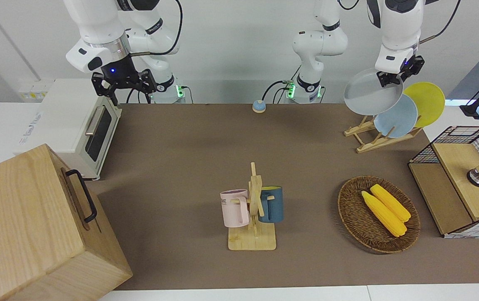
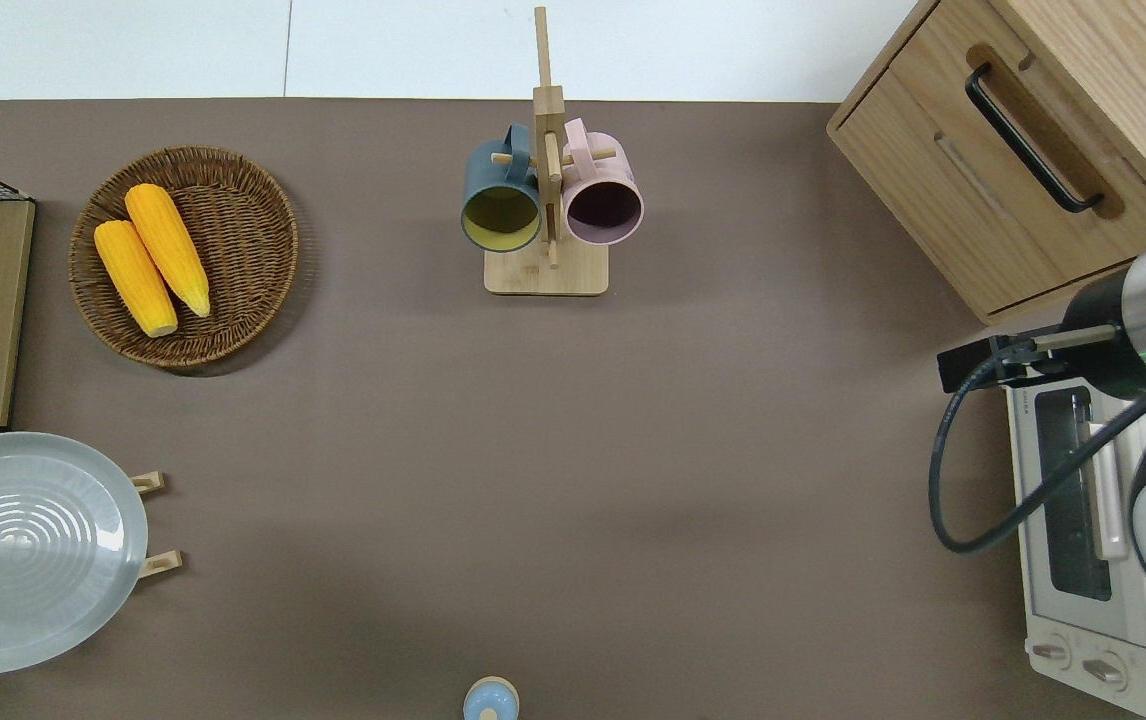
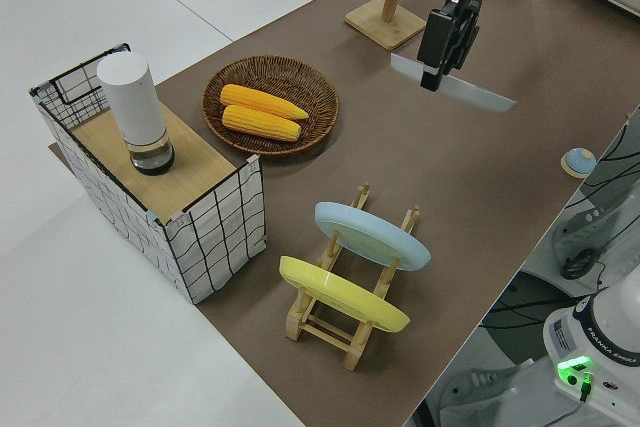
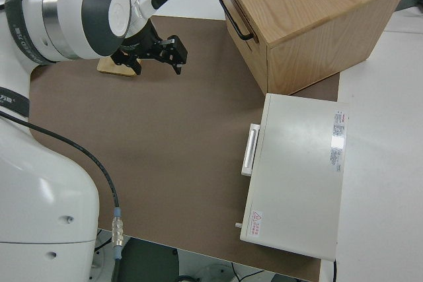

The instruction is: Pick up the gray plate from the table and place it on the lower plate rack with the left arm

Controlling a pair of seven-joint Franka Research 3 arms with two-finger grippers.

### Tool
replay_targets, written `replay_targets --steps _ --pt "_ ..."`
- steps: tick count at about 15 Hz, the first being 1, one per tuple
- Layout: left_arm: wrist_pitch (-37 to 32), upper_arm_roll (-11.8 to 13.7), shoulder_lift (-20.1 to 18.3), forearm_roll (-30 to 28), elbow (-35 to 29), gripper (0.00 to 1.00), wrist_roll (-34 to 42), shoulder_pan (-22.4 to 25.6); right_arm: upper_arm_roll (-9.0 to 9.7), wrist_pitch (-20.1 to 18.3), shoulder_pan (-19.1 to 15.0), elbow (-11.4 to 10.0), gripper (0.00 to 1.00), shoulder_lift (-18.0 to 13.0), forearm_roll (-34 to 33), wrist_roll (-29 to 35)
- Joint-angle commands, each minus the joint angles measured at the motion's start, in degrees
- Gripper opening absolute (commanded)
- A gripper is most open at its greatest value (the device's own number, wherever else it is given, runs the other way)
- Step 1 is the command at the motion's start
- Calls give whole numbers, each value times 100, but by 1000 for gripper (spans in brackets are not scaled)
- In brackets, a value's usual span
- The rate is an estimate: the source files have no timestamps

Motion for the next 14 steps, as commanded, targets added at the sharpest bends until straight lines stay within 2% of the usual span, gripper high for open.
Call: replay_targets --steps 1,5,9,14 --pt "-348 -381 85 561 -105 0 -627 -66 102 -83 -108 52 983 -15 -9 74" --pt "-393 -611 85 1054 -562 0 -1278 -66 102 -83 -108 52 983 -15 -9 74" --pt "-463 -611 103 1511 -922 0 -1550 -66 102 -83 -108 52 983 -15 -9 74" --pt "-533 -620 357 1995 -1274 0 -2209 -66 102 -83 -108 52 983 -15 -9 74"
